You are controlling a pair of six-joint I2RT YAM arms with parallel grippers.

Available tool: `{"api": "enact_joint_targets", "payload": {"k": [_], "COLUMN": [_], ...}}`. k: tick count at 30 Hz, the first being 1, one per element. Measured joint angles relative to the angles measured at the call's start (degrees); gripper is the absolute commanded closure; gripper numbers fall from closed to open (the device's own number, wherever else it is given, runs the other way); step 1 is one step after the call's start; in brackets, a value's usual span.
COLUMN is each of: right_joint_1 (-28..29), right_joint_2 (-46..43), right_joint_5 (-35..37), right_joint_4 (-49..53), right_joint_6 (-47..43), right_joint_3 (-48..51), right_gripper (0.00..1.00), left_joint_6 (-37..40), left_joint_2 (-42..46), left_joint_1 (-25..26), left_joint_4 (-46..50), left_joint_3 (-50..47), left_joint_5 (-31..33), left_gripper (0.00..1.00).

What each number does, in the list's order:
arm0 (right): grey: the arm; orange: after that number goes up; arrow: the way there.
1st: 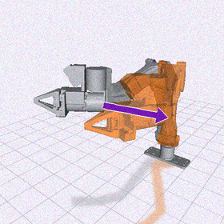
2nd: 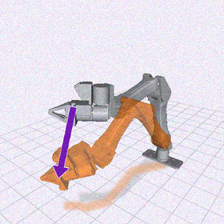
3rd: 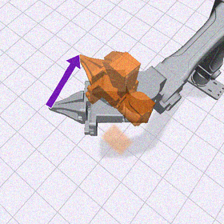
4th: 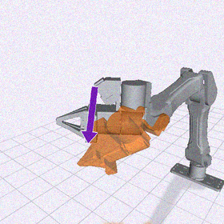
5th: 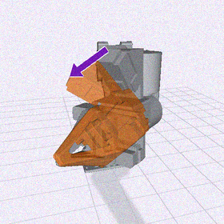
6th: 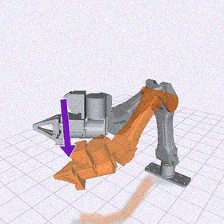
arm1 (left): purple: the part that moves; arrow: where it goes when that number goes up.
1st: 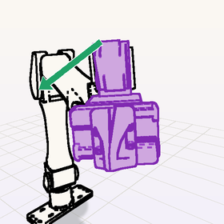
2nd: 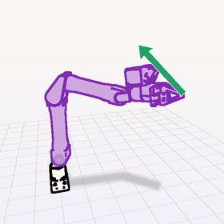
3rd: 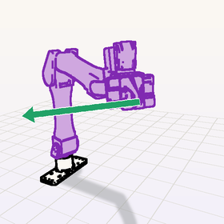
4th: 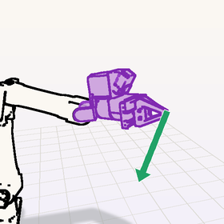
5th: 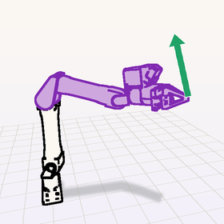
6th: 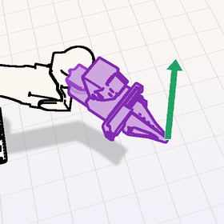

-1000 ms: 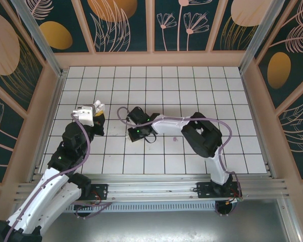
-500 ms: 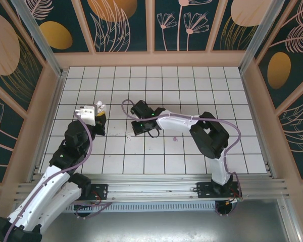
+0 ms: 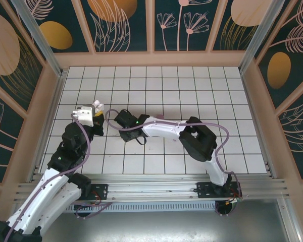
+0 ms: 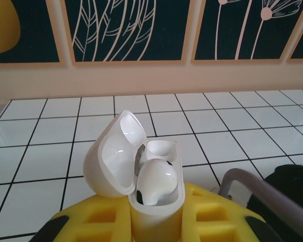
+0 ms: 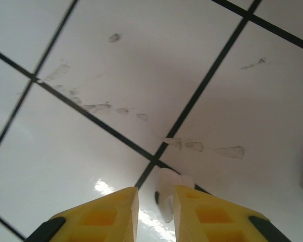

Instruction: Insert the wireless bluetooth earbuds into the charging case

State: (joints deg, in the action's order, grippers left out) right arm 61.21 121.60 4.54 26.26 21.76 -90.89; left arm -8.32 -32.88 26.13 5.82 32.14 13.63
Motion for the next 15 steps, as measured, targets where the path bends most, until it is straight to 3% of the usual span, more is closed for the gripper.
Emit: {"api": "enact_joint_targets", "payload": {"k": [15], "right_joint_1": [-0.04], "right_joint_2": [5.57], "right_joint_5": [2.14], "right_joint_4": [5.70], "right_joint_6": [-0.02], "right_joint_3": [-6.34], "right_gripper": [0.70], "left_joint_6": [0.20], "left_joint_2": [0.44], "left_joint_1": [0.00], "left_joint_4": [0.42], "left_joint_3": [-0.76], "left_joint_5": [1.31], "left_gripper": [1.00]}}
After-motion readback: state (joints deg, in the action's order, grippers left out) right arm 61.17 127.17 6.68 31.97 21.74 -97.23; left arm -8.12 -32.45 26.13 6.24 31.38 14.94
